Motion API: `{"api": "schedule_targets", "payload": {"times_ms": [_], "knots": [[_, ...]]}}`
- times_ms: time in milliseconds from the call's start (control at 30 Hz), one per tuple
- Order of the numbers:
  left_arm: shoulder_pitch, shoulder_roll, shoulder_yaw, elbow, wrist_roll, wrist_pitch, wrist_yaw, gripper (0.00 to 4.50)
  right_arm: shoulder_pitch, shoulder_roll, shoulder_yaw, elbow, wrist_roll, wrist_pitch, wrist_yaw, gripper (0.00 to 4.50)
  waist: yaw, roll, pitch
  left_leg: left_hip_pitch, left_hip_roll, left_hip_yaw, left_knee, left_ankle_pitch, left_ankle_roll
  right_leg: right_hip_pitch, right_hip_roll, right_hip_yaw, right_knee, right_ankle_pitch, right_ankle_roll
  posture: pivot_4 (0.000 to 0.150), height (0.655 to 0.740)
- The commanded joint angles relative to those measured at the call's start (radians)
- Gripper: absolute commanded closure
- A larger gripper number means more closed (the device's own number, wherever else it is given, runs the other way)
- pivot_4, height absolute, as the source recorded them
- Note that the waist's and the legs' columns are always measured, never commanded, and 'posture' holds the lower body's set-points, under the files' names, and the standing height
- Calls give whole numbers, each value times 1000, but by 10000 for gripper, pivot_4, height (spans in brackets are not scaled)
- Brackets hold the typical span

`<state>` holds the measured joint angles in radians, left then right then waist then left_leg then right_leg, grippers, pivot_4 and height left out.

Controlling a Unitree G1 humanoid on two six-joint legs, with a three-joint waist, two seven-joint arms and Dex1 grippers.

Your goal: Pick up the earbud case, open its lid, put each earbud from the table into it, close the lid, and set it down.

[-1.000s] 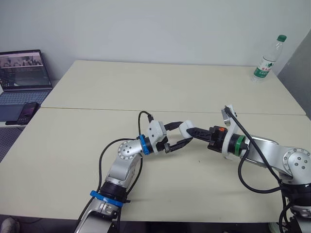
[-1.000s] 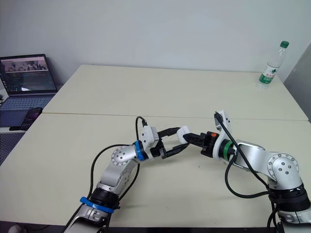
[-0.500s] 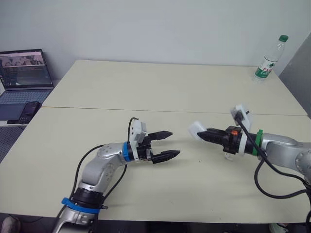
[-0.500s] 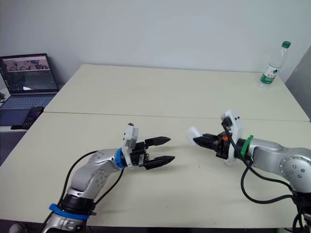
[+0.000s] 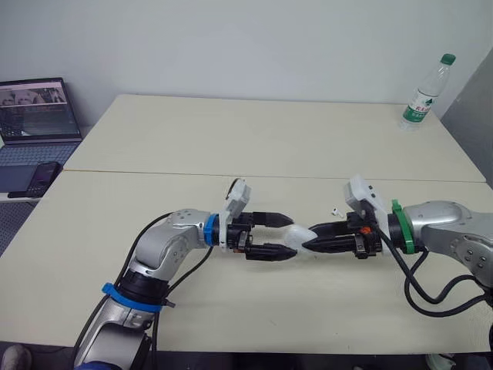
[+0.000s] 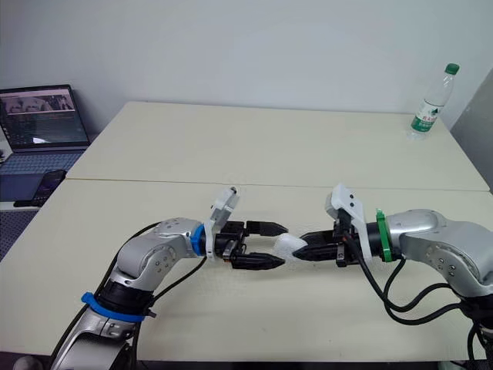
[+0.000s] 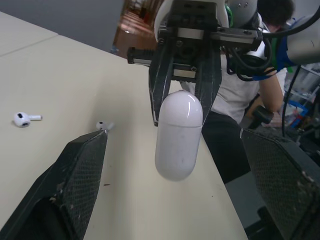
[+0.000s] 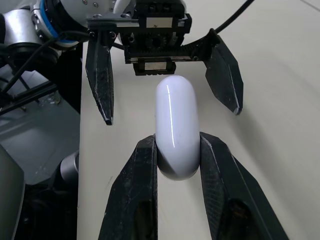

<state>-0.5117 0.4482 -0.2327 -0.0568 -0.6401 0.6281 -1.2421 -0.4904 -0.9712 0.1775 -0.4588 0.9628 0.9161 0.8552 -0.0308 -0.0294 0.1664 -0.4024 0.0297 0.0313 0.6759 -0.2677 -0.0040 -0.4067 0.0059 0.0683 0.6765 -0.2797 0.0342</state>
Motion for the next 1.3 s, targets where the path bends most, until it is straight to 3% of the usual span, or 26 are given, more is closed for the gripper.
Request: {"api": "schedule_targets", "payload": {"times_ms": [33,100,200,467,867,967,1233,1300], "knots": [[-31,-4,0,18,17,-25,-29,338,-30,8,-22,-25,-12,20,30,37517,0,0,0,0,0,0,0,0,0,0,0,0,0,0,0,1500,7389],[-40,-11,6,30,17,-22,-31,338,-32,12,-27,-23,-21,27,37,37517,0,-1,1,0,0,0,0,0,0,0,-1,0,0,0,0,1500,7389],[-39,-8,7,31,19,-18,-42,5930,-29,22,-41,-18,-26,35,43,37517,0,-2,2,0,0,0,0,0,0,0,-1,0,0,0,0,1500,7389],[-17,2,-11,10,43,-26,-62,32627,-21,53,-62,-15,-32,47,49,37517,0,-3,4,0,0,0,0,0,0,0,-1,0,0,0,0,1500,7389],[-14,-13,-7,13,50,-31,-61,32627,-15,73,-78,-18,-54,58,65,37517,0,-3,4,0,0,0,0,0,0,0,-2,0,0,0,0,1500,7389],[-15,-17,0,17,42,-32,-69,37023,-15,78,-83,-21,-55,61,66,37517,0,-3,4,0,0,0,0,0,0,0,-2,0,0,0,0,1500,7389],[-11,-19,3,19,56,-39,-56,37280,-8,90,-96,-21,-67,44,75,37517,0,-3,4,0,0,0,0,0,0,0,-2,0,0,0,0,1500,7389],[-10,-20,5,22,58,-41,-53,37280,-4,91,-102,-21,-70,42,78,30206,0,-3,4,0,0,0,0,0,0,0,-2,0,0,0,0,1500,7389]]}}
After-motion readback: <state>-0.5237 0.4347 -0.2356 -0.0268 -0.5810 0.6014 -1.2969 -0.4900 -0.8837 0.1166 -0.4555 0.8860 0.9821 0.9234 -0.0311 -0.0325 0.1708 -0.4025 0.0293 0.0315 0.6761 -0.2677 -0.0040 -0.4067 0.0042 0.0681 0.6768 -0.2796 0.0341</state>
